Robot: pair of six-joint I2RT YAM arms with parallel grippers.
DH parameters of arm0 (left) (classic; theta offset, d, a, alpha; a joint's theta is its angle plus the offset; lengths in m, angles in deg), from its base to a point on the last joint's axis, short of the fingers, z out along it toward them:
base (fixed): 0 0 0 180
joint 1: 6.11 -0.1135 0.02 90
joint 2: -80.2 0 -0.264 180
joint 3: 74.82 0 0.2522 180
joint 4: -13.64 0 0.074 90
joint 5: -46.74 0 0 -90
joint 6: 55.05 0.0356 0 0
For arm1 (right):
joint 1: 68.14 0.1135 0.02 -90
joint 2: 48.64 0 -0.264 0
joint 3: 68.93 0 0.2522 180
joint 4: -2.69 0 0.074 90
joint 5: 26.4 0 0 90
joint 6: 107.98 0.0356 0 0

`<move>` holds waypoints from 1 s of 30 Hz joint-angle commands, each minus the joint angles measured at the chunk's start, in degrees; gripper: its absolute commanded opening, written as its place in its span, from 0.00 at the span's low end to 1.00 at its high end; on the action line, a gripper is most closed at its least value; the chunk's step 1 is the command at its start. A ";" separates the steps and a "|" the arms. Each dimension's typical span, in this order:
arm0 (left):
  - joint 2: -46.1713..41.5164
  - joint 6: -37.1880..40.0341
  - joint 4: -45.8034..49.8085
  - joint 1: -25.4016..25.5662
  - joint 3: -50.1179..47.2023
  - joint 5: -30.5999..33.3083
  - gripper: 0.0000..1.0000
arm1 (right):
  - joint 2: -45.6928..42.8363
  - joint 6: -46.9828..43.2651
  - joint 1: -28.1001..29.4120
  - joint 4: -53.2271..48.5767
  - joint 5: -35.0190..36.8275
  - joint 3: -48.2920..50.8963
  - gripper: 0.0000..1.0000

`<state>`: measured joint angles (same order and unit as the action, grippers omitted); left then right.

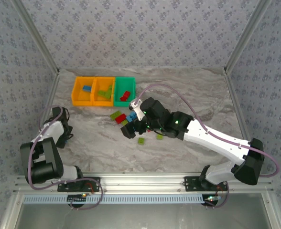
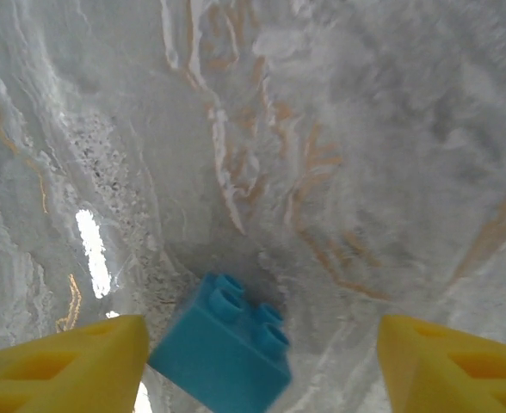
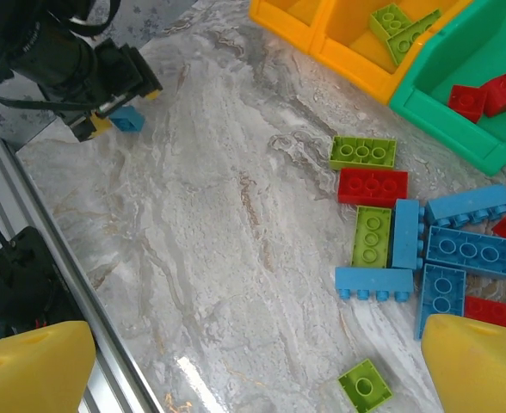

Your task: Sort the legos into containers by color

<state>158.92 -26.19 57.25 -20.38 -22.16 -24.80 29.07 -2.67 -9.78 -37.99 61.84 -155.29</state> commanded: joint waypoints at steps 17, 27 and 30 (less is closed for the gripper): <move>-4.51 2.09 -2.79 -1.30 -1.31 -4.48 0.10 | 0.33 1.47 1.80 -2.74 3.95 -1.06 1.00; -11.53 12.56 -8.27 14.72 7.96 -9.76 0.07 | 0.82 2.15 1.95 0.58 1.96 -0.45 1.00; -3.83 17.01 -8.68 19.95 17.15 -9.19 0.08 | 2.67 3.35 2.01 1.78 0.52 -1.20 1.00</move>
<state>150.72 -15.70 52.42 -3.39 -12.74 -33.52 29.73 -1.16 -8.20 -38.17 64.20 -156.01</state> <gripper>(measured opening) 0.210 0.999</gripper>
